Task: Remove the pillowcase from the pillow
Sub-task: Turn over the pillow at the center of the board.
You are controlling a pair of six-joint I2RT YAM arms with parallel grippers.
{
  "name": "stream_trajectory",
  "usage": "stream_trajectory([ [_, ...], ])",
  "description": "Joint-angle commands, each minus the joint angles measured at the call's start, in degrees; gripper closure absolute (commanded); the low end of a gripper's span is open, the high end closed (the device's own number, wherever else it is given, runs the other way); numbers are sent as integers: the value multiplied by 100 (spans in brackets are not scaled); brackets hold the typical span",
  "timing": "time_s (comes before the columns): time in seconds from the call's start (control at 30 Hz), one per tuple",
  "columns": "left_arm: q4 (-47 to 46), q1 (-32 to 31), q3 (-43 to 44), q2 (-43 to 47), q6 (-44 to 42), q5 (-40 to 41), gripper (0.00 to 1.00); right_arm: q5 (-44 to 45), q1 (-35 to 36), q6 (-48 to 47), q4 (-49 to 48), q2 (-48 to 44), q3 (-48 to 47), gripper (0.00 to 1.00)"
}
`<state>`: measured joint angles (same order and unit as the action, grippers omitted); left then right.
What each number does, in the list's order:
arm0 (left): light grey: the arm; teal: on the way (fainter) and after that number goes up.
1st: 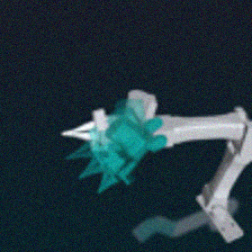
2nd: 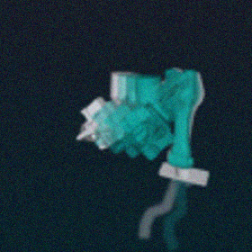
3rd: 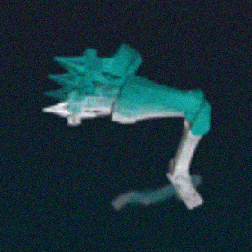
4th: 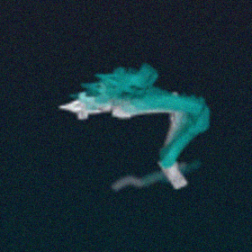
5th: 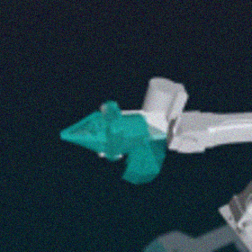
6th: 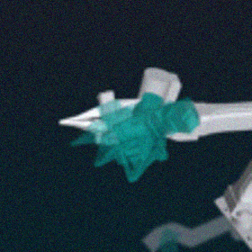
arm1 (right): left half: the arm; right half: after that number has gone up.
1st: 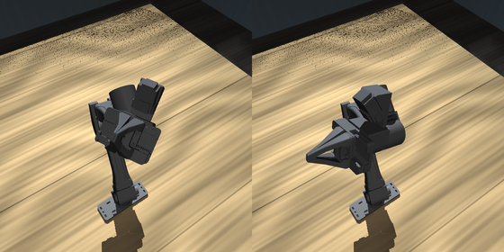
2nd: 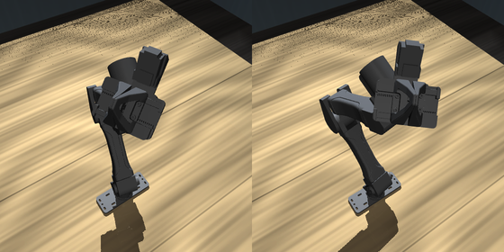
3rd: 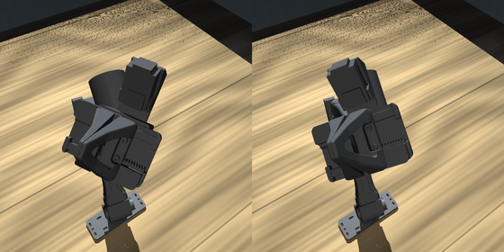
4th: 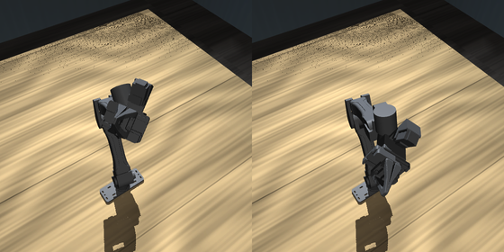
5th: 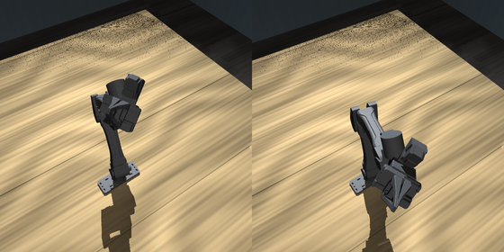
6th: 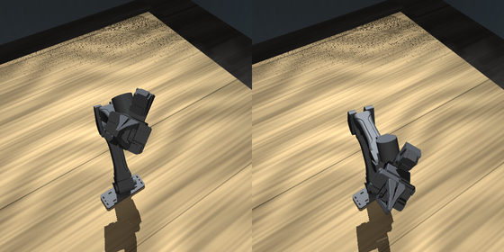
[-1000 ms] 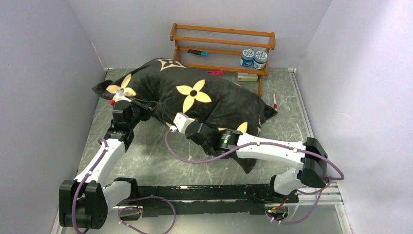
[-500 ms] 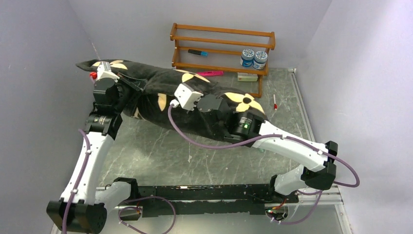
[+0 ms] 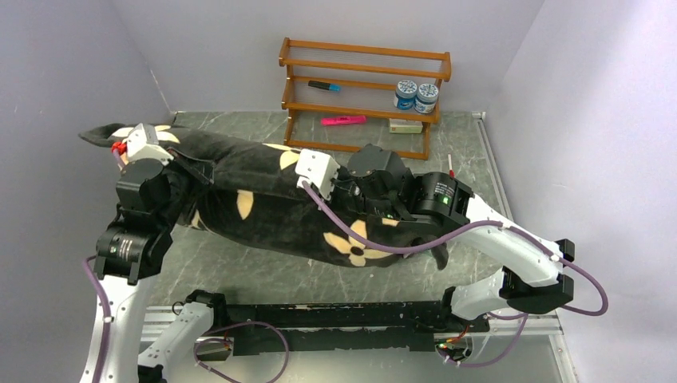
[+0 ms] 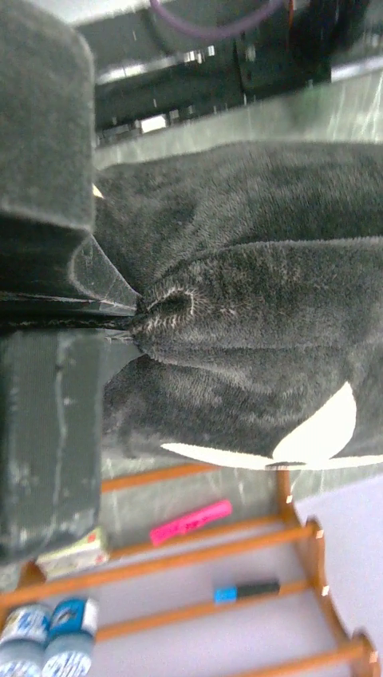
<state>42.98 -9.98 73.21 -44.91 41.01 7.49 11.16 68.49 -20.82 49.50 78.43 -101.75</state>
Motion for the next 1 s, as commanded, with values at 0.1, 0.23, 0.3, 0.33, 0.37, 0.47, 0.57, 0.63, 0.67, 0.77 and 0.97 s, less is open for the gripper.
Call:
stream_trajectory([
  [0.1,-1077,-57,-118,202,-273,635,95,-926,-149,726,-744,-250,54,100],
  [0.23,-1078,-57,-534,-214,-243,220,95,-1083,-1013,981,-930,62,300,100],
  [0.3,-1023,-57,-586,-586,-436,-70,95,-1241,-1397,1096,-1077,264,460,100],
  [0.33,-1004,-57,-612,-781,-512,-192,95,-1213,-1564,1199,-1136,440,517,100],
  [0.37,-1042,-57,-687,-1010,-604,-315,95,-1188,-1786,1267,-1165,584,516,100],
  [0.47,-1187,-57,-844,-1518,-803,-522,95,-837,-2153,1429,-1186,1081,461,100],
  [0.57,-1391,-57,-832,-2075,-941,-701,93,-408,-2317,1501,-1123,1554,162,98],
  [0.63,-1514,-57,-713,-2438,-1041,-771,93,-87,-2331,1467,-1008,1786,-179,88],
  [0.67,-1542,-57,-639,-2625,-1103,-804,93,-8,-2331,1434,-944,1875,-388,82],
  [0.77,-1618,-57,-342,-3094,-1218,-767,94,204,-2333,1360,-830,1932,-932,68],
  [0.97,-1927,-57,27,-3739,-1297,-857,95,180,-2325,1261,-925,1288,-837,35],
])
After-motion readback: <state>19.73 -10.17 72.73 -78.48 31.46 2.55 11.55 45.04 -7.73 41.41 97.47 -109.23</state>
